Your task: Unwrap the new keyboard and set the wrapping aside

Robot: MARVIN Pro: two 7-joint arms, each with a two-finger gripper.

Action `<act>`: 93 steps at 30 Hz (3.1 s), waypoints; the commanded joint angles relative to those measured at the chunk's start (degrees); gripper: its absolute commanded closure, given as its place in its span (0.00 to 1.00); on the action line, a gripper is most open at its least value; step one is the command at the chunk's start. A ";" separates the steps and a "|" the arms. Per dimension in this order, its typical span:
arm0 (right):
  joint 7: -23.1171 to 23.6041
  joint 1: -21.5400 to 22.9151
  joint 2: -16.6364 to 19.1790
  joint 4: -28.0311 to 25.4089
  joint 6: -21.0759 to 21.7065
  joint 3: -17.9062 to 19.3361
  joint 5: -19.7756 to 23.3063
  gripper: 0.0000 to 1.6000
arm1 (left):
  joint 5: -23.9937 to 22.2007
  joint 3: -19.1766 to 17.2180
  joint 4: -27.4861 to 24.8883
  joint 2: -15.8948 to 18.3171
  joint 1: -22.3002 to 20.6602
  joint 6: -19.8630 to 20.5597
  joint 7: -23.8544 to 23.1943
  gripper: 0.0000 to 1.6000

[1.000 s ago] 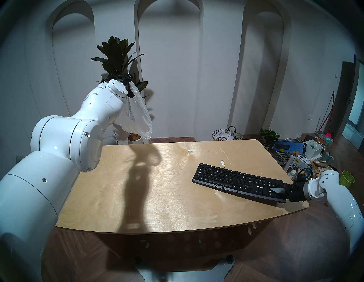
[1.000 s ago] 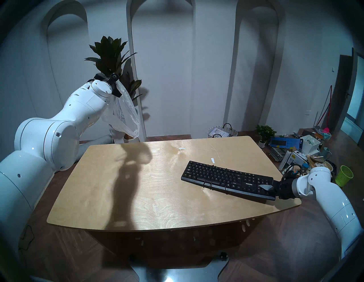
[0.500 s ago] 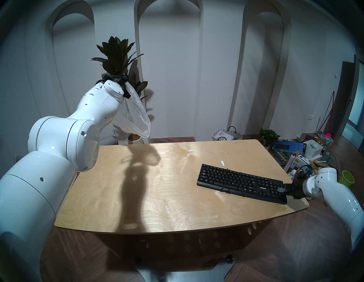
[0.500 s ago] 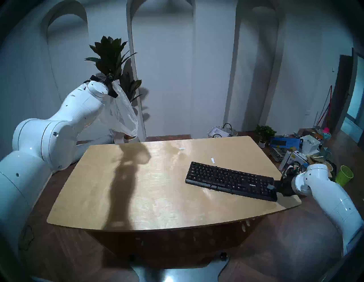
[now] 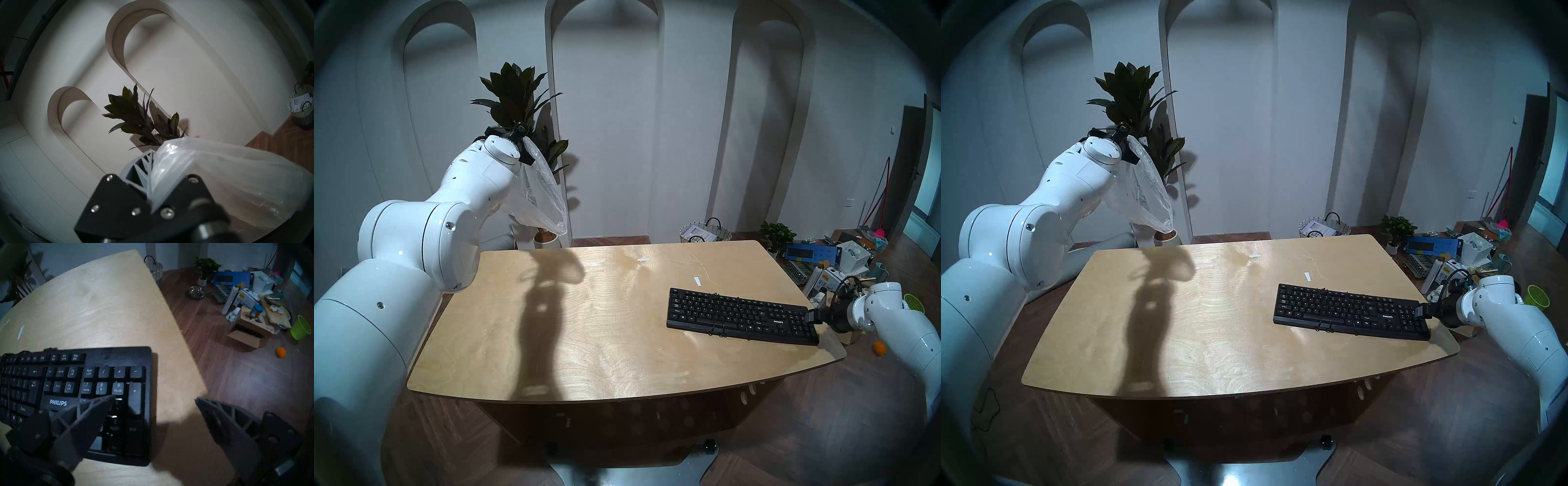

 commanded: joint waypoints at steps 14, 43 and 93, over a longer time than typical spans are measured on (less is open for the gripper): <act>2.88 11.21 5.21 9.41 -7.45 12.39 1.60 0.00 | -1.41 -2.27 -5.73 6.60 -0.42 -4.94 1.88 1.00; 2.99 16.18 6.14 14.33 -10.28 17.49 3.28 0.00 | -4.26 -4.55 -5.18 7.80 12.45 -9.27 2.61 1.00; 3.74 17.34 1.58 12.20 -10.39 13.99 4.09 0.00 | -15.92 -13.62 -18.65 11.82 11.51 -21.64 -10.95 1.00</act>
